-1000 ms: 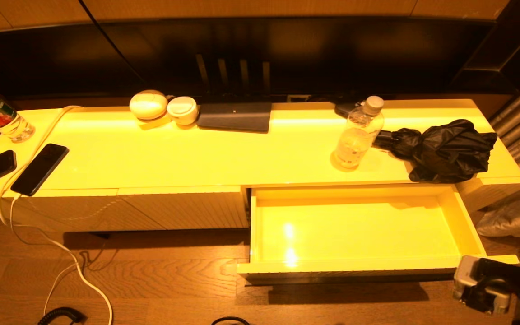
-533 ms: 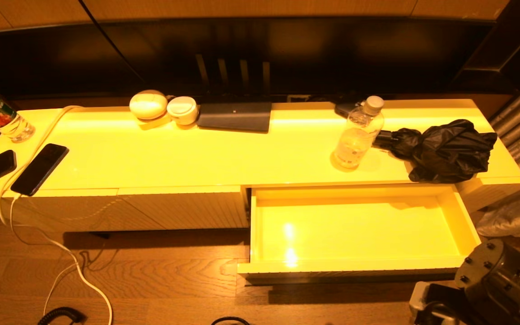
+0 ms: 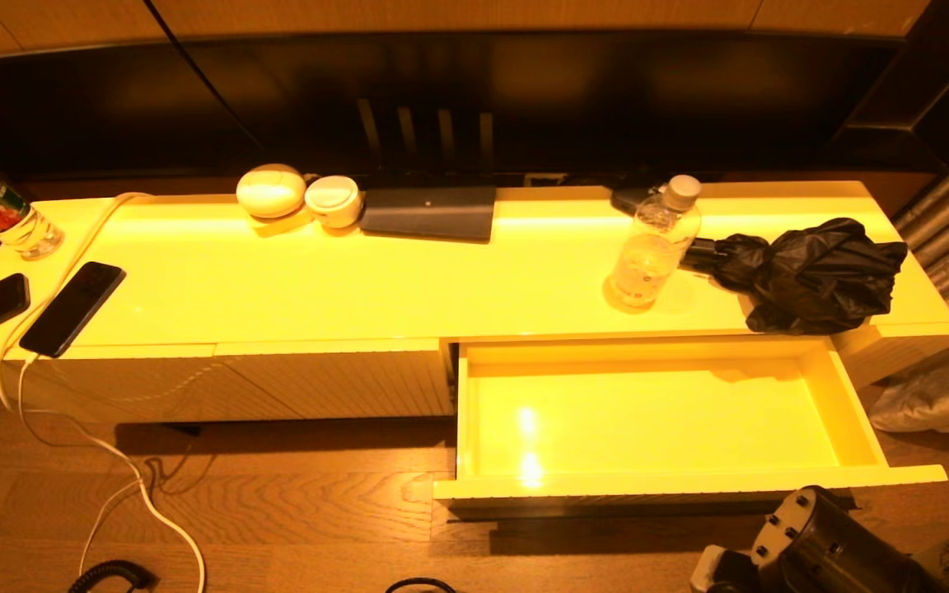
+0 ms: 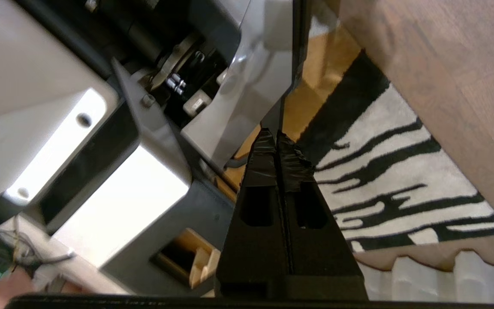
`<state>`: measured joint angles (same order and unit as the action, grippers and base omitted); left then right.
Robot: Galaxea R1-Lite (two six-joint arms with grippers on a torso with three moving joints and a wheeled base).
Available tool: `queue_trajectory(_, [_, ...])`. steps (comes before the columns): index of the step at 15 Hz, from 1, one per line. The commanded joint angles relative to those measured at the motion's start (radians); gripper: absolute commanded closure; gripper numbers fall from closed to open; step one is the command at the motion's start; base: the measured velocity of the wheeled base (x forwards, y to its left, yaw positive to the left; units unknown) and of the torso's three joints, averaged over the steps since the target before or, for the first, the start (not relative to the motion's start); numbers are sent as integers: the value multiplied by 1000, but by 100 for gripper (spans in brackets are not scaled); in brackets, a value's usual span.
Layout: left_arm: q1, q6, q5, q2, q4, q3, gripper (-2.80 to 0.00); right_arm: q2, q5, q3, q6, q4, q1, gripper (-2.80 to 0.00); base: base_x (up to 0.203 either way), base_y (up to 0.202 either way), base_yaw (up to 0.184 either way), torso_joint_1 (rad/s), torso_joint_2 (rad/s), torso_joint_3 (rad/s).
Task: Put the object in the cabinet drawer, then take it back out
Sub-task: Close the drawer
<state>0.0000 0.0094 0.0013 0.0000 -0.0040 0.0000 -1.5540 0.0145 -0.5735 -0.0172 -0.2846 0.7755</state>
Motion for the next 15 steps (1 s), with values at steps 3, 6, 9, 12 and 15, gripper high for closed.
queue_trajectory(3, [0,0,0,0,-1,2,0,-47,-71,81,-3,171,-9,0,0,0,0,0,0,0])
queue_trajectory(6, [0,0,0,0,-1,2,0,-77,-151,152,-1,332,-27,0,0,0,0,0,0,0])
queue_trajectory(9, [0,0,0,0,-1,2,0,-117,-201,192,4,471,-39,0,0,0,0,0,0,0])
queue_trajectory(12, [0,0,0,0,-1,2,0,-156,-221,201,3,588,-65,0,0,0,0,0,0,0])
queue_trajectory(15, [0,0,0,0,-1,2,0,-164,-223,188,6,672,-112,0,0,0,0,0,0,0])
